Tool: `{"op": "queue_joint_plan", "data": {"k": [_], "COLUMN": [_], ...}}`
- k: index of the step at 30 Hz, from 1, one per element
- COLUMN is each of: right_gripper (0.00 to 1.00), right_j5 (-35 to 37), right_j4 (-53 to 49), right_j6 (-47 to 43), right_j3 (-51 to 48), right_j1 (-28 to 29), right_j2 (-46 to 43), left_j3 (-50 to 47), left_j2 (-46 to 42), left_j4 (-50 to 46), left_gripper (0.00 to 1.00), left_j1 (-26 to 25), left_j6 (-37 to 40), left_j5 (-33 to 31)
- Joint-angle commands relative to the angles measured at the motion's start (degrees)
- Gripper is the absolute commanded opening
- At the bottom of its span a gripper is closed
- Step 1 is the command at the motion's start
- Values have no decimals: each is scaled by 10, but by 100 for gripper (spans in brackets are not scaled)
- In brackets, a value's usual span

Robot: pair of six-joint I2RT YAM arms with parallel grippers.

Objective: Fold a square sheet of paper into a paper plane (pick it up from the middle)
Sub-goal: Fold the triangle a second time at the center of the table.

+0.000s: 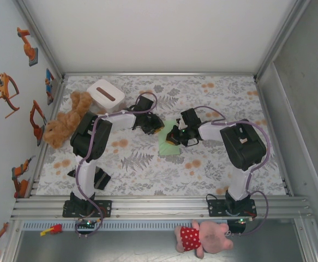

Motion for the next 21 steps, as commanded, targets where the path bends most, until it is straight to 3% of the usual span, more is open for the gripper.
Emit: {"op": "queue_joint_plan", "data": {"k": [1, 21], "right_gripper": [0, 0], "right_j5": [-7, -10], "right_j4": [-13, -59], "right_j6": [-19, -64], "right_j3": [21, 40], "right_j1": [4, 10], "right_j2": [8, 15], "left_j3": [-5, -5], "left_j2": [30, 27], "left_j4": [-47, -48], "left_gripper": [24, 24], "left_j1": [-6, -7], "left_j6": [4, 5], "left_j5": [-1, -2]}}
